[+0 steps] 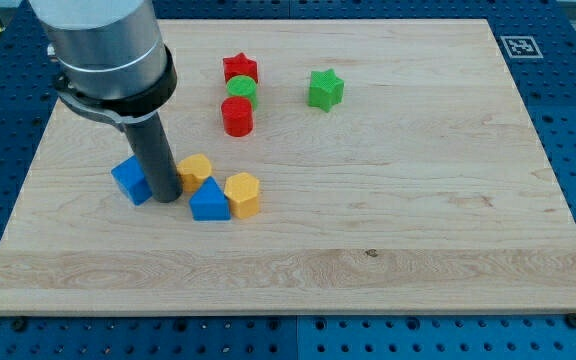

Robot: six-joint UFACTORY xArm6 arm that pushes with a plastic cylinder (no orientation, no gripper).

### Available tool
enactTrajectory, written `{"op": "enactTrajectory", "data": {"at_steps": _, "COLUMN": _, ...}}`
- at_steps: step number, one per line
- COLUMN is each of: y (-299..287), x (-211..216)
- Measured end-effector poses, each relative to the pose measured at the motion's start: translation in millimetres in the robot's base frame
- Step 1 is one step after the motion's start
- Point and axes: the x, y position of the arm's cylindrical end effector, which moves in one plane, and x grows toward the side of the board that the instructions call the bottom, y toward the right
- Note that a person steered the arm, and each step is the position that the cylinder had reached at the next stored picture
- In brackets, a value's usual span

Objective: Push yellow heart to the center

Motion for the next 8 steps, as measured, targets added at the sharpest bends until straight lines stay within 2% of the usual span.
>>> {"op": "enactTrajectory", "data": {"at_steps": 6, "y": 69, "x": -5}}
{"op": "enactTrajectory", "data": {"at_steps": 8, "y": 32, "x": -6}}
